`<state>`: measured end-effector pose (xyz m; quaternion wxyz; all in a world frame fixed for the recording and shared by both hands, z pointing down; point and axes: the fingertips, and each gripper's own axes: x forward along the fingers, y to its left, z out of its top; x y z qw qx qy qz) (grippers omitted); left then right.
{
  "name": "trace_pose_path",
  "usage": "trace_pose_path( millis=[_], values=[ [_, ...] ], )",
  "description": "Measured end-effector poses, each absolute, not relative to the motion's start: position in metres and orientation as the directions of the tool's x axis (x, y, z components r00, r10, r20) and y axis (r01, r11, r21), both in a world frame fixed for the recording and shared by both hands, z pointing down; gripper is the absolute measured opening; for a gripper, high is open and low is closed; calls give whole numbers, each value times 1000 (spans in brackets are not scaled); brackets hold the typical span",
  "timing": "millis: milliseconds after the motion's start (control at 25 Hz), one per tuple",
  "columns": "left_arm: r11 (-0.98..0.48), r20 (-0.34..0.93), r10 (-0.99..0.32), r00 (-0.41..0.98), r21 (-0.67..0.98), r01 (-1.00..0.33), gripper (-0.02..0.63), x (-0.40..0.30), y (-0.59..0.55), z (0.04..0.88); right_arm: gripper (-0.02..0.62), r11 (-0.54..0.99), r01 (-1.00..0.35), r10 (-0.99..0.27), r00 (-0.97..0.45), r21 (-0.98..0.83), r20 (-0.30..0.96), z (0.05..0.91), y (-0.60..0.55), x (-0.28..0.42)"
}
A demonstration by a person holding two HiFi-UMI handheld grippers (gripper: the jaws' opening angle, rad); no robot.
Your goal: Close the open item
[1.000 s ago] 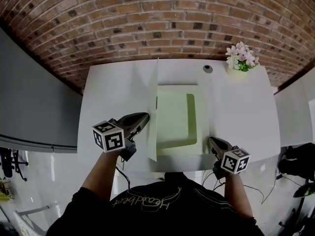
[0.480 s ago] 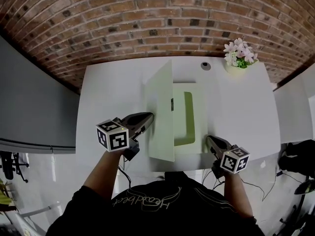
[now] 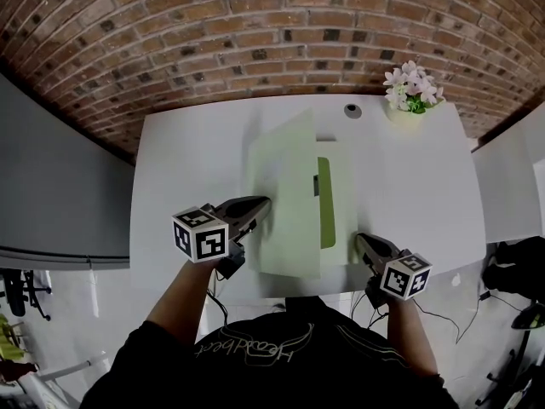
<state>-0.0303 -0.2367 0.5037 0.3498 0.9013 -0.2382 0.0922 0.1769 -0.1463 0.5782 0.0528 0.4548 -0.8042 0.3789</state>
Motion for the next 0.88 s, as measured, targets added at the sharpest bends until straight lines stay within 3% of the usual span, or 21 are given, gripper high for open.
trace_pose_path(
  millis=[880],
  values=[
    [-660, 411, -278, 868, 575, -484, 2, -3, -235, 525, 3, 303, -763, -696, -586, -571, 414, 576, -145, 173]
  ],
)
